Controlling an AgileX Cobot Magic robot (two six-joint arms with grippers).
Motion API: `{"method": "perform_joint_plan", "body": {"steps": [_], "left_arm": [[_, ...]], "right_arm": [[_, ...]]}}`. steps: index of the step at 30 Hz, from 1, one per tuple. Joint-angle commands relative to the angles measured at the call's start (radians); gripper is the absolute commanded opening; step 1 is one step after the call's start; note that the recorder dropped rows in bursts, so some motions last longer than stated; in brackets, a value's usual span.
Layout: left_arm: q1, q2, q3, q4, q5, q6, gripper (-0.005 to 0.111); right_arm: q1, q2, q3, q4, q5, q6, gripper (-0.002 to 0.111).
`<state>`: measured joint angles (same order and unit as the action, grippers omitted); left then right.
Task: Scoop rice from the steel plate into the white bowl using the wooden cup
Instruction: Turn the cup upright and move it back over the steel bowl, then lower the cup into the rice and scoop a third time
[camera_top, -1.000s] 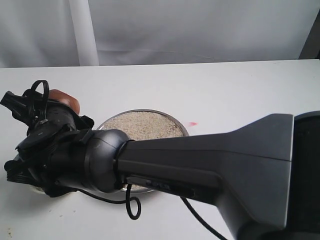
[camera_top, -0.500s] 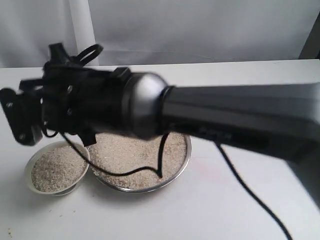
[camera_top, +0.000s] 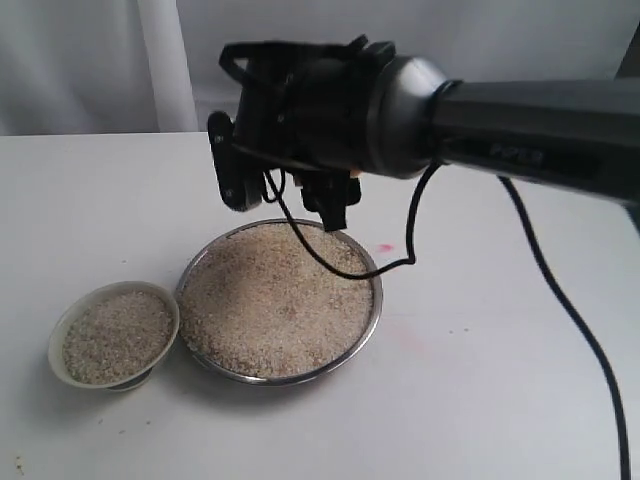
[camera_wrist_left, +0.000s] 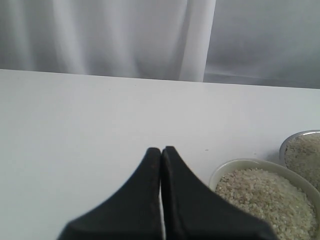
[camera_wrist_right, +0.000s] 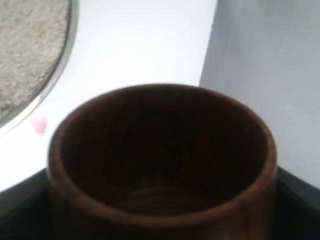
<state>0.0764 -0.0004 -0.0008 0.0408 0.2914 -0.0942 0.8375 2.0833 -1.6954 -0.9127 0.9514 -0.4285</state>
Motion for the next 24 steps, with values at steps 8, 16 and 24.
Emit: {"method": "perform_joint_plan", "body": {"steps": [8, 16, 24], "left_arm": [[-0.006, 0.000, 0.001, 0.003, -0.008, -0.002, 0.000], [-0.006, 0.000, 0.001, 0.003, -0.008, -0.002, 0.000], [-0.006, 0.000, 0.001, 0.003, -0.008, -0.002, 0.000]], "right_arm": [[0.006, 0.174, 0.025, -0.145, -0.023, -0.114, 0.000], [0.034, 0.231, 0.023, -0.158, -0.023, -0.125, 0.000], [0.091, 0.260, 0.021, -0.107, -0.086, -0.150, 0.000]]}}
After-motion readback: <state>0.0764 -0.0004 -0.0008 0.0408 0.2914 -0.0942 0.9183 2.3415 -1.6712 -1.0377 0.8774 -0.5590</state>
